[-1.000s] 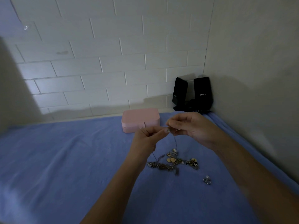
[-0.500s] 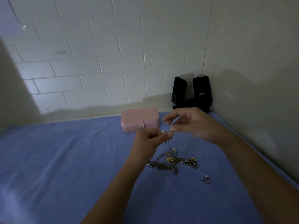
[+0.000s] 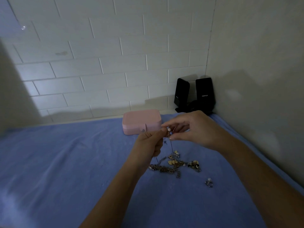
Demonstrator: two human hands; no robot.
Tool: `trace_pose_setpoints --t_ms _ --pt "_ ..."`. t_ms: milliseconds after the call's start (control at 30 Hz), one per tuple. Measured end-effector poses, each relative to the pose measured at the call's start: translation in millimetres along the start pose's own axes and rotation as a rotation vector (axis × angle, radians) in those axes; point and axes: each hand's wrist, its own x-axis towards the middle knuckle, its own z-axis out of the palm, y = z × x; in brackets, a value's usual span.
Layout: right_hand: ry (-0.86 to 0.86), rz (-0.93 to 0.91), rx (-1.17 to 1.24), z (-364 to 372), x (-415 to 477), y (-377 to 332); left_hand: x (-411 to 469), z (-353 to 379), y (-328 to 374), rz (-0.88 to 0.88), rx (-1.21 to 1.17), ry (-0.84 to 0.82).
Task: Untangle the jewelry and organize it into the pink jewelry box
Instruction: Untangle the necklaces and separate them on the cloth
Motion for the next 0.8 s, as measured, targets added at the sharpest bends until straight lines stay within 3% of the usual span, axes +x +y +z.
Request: trace_pose_setpoints --t_ms 333,500,633,800 --pt "0.09 -0.137 -0.015 10 3 -1 0 -6 5 -0.04 -0.048 0.0" --pt "0.118 -0.063 0.098 4 2 0 1 -9 7 -0.065 -0.154 -0.049" --pt "0.115 0.0 0.243 -3 1 0 -1 -7 8 0.007 -0.03 -0.02" --pt "0.076 0.012 0.197 -12 -2 -5 -3 -5 10 0.066 0.071 -0.008"
